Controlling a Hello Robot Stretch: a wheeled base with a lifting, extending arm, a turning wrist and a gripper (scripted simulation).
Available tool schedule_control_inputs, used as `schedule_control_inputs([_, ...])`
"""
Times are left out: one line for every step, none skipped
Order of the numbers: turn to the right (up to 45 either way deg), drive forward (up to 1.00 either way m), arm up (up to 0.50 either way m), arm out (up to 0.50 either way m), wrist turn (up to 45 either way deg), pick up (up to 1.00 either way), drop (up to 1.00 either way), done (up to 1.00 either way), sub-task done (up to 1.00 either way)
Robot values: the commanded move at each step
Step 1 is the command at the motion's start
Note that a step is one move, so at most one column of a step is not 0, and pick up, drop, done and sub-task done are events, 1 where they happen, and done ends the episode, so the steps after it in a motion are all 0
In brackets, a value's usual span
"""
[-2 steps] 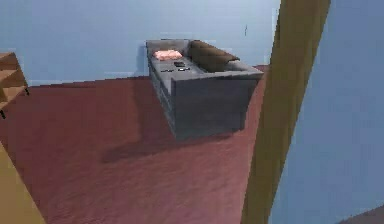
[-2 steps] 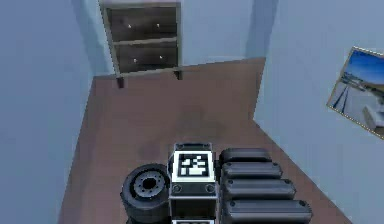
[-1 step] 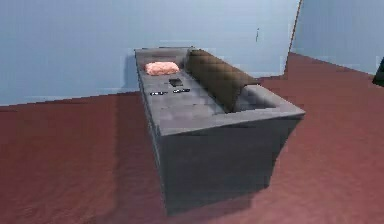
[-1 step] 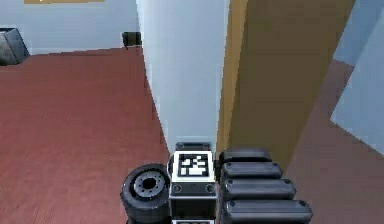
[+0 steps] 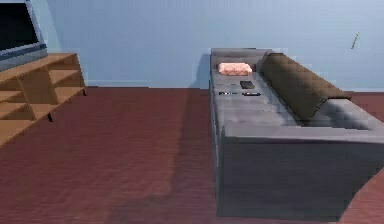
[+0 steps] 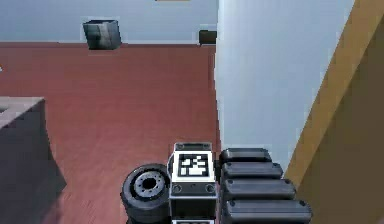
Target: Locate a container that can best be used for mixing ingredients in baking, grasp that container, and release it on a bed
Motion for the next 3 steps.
schedule_control_inputs([0.0,0.3,0.0,0.0,0.0,0.0,0.0,0.0,0.0])
schedule_control_inputs([45.0,0.0,0.0,0.0,0.0,0.0,0.0,0.0,0.0])
schedule_control_inputs([36.0,0.0,0.0,0.0,0.0,0.0,0.0,0.0,0.0])
